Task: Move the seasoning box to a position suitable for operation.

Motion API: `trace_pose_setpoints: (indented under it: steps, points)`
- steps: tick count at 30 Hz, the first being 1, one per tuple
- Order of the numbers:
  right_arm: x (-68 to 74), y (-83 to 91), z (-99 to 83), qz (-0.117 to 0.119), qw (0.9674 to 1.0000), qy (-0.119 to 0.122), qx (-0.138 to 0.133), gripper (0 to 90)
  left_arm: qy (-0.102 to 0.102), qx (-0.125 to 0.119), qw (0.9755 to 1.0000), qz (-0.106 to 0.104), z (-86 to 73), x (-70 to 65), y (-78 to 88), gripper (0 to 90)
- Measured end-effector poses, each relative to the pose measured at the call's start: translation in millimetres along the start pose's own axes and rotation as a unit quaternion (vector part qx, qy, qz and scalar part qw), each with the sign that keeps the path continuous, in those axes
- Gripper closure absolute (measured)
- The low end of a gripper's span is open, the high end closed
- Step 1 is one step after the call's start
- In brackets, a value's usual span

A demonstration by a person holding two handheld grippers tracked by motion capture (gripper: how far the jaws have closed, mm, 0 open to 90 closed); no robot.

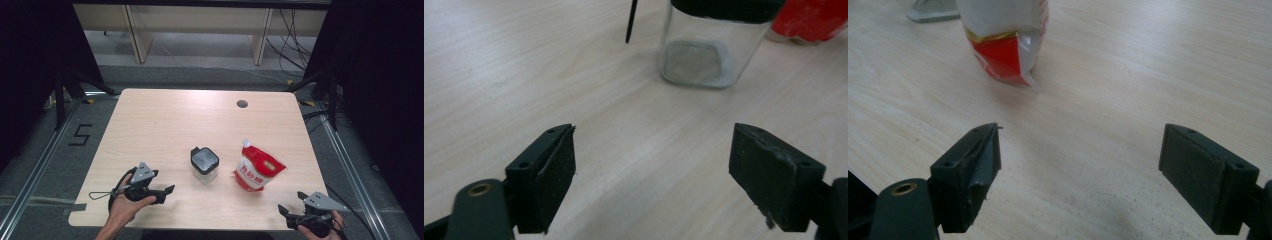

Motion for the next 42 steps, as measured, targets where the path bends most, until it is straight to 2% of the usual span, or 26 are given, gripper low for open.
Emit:
trace_pose_setpoints:
  steps: [2,3,5,6,8,9,10,12,13,14,15,17,18,24,26,27,28,29,30,31,32,33,34,35,41,42]
  points:
    - [-0.1,-0.3,0.0,-0.002,1.0,-0.003,0.0,17.9,0.006,-0.009,0.9999,0.007,4.7,5.2,-6.1,25.6]
    - [2.2,0.5,-0.3,-0.004,0.9999,-0.016,0.004,17.8,0.003,-0.01,0.9999,0.005,7.0,8.3,-9.4,25.8]
    - [2.4,0.7,-0.5,-0.003,0.9998,-0.017,0.004,17.7,-0.008,-0.01,0.9999,0.007,11.4,13.9,-15.8,28.0]
    - [2.2,0.7,-0.3,-0.003,0.9999,-0.016,0.003,17.8,-0.007,-0.011,0.9999,0.004,13.7,15.9,-20.7,28.7]
    - [-2.9,-0.4,1.3,-0.008,0.9999,0.013,-0.007,17.7,-0.011,-0.013,0.9998,0.009,16.7,19.6,-27.3,31.8]
    - [-3.1,-0.6,1.1,-0.008,0.9999,0.012,-0.006,17.7,-0.001,-0.022,0.9997,0.007,18.8,21.3,-32.4,32.8]
    - [-0.2,-0.1,0.2,-0.006,1.0,-0.007,-0.001,17.7,-0.002,-0.016,0.9998,0.009,20.0,23.9,-34.7,34.7]
    - [-0.7,0.2,0.5,-0.007,1.0,-0.006,-0.002,17.8,-0.007,-0.026,0.9996,0.005,24.2,27.3,-42.4,39.3]
    - [-3.3,-0.2,0.9,-0.004,1.0,0.007,-0.004,17.8,-0.003,-0.029,0.9996,0.004,26.0,28.2,-46.1,40.6]
    - [-2.7,-0.2,0.6,-0.006,1.0,0.001,-0.002,17.8,-0.018,-0.023,0.9996,0.006,27.9,31.2,-47.7,42.1]
    - [-3.5,-0.4,0.6,-0.004,1.0,0.007,-0.004,17.8,-0.021,-0.034,0.9992,0.003,30.7,31.9,-51.3,42.5]
    - [-3.3,-0.3,0.4,-0.002,1.0,0.005,-0.003,17.7,-0.019,-0.039,0.999,0.003,32.7,32.0,-53.8,43.1]
    - [-3.3,-0.4,0.7,0.0,1.0,0.008,-0.004,17.7,-0.037,-0.041,0.9984,-0.005,36.1,32.5,-58.6,44.1]
    - [-4.3,-0.8,0.3,-0.003,0.9999,0.01,-0.003,17.7,-0.059,-0.046,0.9971,-0.014,42.3,31.8,-70.8,48.1]
    - [-2.5,-0.3,-0.3,-0.002,1.0,-0.003,-0.001,17.7,-0.063,-0.05,0.9964,-0.024,43.6,31.1,-74.0,49.4]
    - [-4.3,-0.8,0.2,-0.002,0.9999,0.01,-0.003,17.6,-0.064,-0.053,0.9961,-0.028,44.0,30.3,-75.9,50.1]
    - [-4.4,-0.9,0.5,-0.002,0.9999,0.012,-0.004,17.4,-0.059,-0.055,0.9963,-0.029,44.2,29.2,-77.9,50.4]
    - [-3.5,-1.0,0.6,-0.001,1.0,0.006,-0.003,17.2,-0.066,-0.052,0.9959,-0.033,44.8,29.9,-79.4,50.4]
    - [-2.6,-1.3,0.3,-0.002,1.0,0.0,-0.003,17.2,-0.064,-0.053,0.996,-0.033,45.5,29.2,-81.5,50.4]
    - [-4.3,-1.1,0.9,-0.006,0.9999,0.014,-0.007,17.2,-0.077,-0.044,0.9956,-0.031,46.2,29.9,-82.0,50.8]
    - [-1.5,-1.0,0.1,0.003,1.0,-0.002,-0.002,17.2,-0.067,-0.055,0.9956,-0.035,47.1,27.7,-85.3,51.4]
    - [-3.1,-1.2,1.1,0.0,0.9999,0.014,-0.008,17.2,-0.078,-0.051,0.995,-0.036,48.0,28.3,-86.1,52.3]
    - [-0.3,-1.1,0.6,0.001,1.0,-0.003,-0.003,17.2,-0.073,-0.049,0.9954,-0.038,47.8,27.3,-87.6,53.1]
    - [-0.1,-1.4,0.6,0.002,1.0,-0.004,-0.003,17.2,-0.071,-0.052,0.9953,-0.04,48.2,26.7,-90.1,54.0]
    - [-0.2,-1.1,0.4,0.004,1.0,-0.004,0.001,17.2,-0.074,-0.057,0.9942,-0.054,52.3,24.4,-100.3,62.0]
    - [-1.8,-1.8,0.7,0.003,1.0,0.004,-0.006,17.2,-0.073,-0.056,0.994,-0.059,53.1,23.9,-101.4,64.2]
Point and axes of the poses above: each handheld gripper's, and its own axes: y roughly backward along the jaws, z roughly out of its top, x roughly to its left, the point moved 4 cm from there along -y, roughly forward along the jaws, and after that the axes turned 5 degrees about -x, right-handed, at the moved point
